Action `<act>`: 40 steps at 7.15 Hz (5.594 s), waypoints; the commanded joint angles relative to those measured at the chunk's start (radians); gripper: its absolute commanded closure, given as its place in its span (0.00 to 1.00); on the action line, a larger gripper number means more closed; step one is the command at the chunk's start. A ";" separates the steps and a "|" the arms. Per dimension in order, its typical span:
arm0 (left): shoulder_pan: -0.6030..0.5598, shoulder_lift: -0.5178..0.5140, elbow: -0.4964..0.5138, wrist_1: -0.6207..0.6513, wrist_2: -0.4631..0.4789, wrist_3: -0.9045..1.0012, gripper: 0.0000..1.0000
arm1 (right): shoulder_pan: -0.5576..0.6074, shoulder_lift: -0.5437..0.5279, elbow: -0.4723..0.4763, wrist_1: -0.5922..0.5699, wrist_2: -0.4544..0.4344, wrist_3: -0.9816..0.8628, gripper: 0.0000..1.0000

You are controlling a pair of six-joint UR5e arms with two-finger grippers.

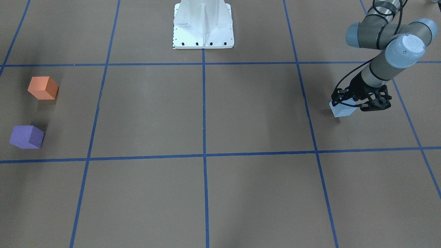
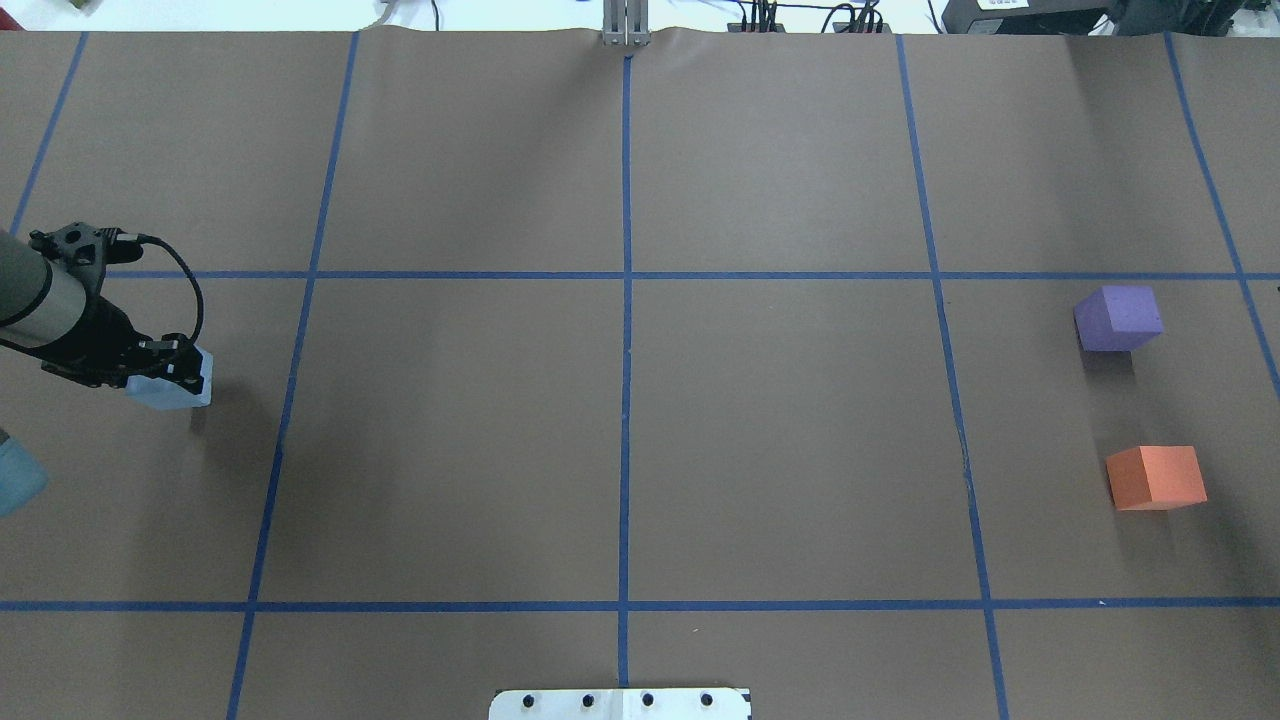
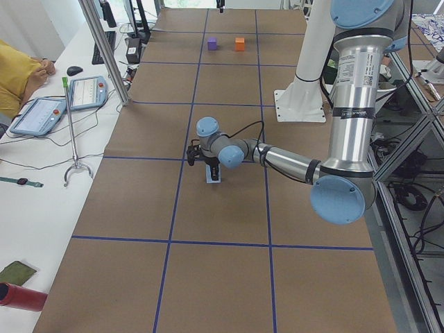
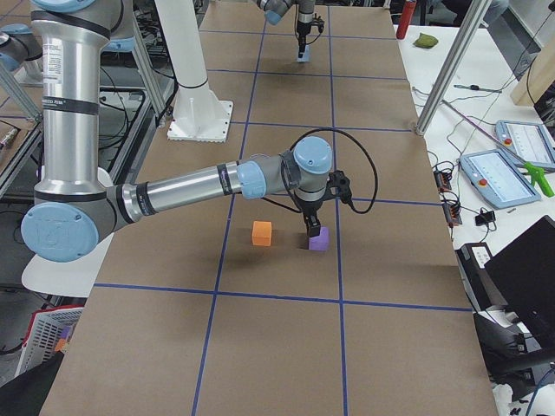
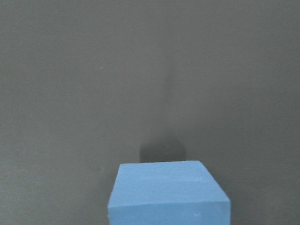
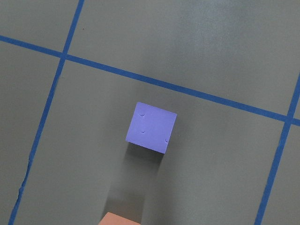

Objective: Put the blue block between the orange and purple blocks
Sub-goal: 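Carry the light blue cube with the left gripper to the table center, then open the left gripper and lift away while the right arm reaches in, then grasp the light blue cube with the right gripper and carry it toward the purple cube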

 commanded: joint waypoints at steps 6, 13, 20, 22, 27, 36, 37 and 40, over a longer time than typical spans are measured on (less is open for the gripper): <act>0.342 -0.791 0.178 0.493 0.181 -0.108 1.00 | -0.002 0.002 -0.003 -0.001 0.000 0.000 0.00; 0.463 -1.117 0.682 0.271 0.300 -0.215 0.36 | -0.054 0.014 0.000 0.002 -0.004 0.102 0.00; 0.393 -0.919 0.188 0.531 0.292 -0.213 0.01 | -0.205 0.081 0.003 0.174 -0.023 0.480 0.00; 0.329 -0.606 -0.160 0.541 0.289 -0.104 0.01 | -0.418 0.164 -0.002 0.342 -0.140 0.882 0.00; 0.145 -0.407 -0.192 0.535 0.212 -0.008 0.01 | -0.836 0.491 -0.089 0.240 -0.537 1.131 0.00; 0.149 -0.403 -0.179 0.535 0.215 -0.020 0.01 | -0.873 0.600 -0.278 0.259 -0.569 1.113 1.00; 0.147 -0.403 -0.179 0.535 0.215 -0.019 0.01 | -0.833 0.582 -0.252 0.257 -0.539 1.109 1.00; 0.147 -0.403 -0.179 0.533 0.215 -0.020 0.01 | -0.649 0.359 -0.092 0.257 -0.365 0.990 1.00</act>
